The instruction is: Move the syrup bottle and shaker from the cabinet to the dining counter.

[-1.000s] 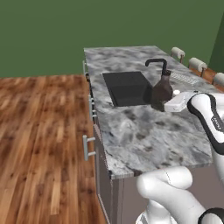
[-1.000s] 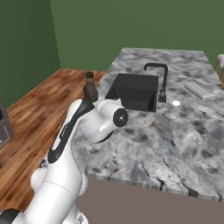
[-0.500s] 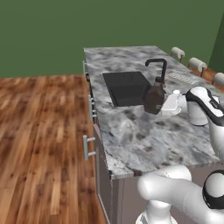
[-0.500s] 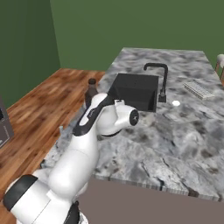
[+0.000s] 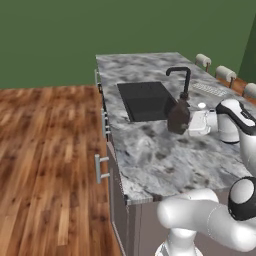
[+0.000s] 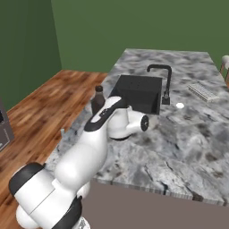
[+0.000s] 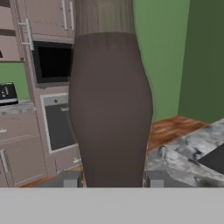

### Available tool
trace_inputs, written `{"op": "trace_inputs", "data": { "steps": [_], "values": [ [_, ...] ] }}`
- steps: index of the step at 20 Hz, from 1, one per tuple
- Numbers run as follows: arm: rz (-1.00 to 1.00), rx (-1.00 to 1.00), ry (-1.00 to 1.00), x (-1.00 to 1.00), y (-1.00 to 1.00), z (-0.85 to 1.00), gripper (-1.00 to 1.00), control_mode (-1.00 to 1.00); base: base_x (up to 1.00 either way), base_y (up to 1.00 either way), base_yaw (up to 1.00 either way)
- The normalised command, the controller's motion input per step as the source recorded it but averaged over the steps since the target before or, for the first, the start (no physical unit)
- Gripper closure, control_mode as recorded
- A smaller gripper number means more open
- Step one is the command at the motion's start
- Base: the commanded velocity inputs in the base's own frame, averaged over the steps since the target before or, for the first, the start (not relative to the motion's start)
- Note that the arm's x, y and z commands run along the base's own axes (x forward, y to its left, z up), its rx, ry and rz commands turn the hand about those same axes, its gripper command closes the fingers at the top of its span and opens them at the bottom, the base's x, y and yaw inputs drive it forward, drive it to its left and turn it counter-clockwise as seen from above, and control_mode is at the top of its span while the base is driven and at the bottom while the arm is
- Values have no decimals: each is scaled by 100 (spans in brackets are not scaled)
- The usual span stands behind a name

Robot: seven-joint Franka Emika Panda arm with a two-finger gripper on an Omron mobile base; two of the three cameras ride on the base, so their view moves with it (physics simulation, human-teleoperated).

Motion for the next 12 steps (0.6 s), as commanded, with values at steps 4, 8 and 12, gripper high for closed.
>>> {"op": "trace_inputs", "data": {
  "steps": [4, 8, 12],
  "values": [
    [-1, 0, 0, 0, -6, -23, 100, -100, 0, 0, 0],
    [-3, -5, -1, 0, -4, -42, 100, -100, 0, 0, 0],
    [-3, -12, -3, -3, -2, -48, 100, -100, 0, 0, 0]
  ]
}}
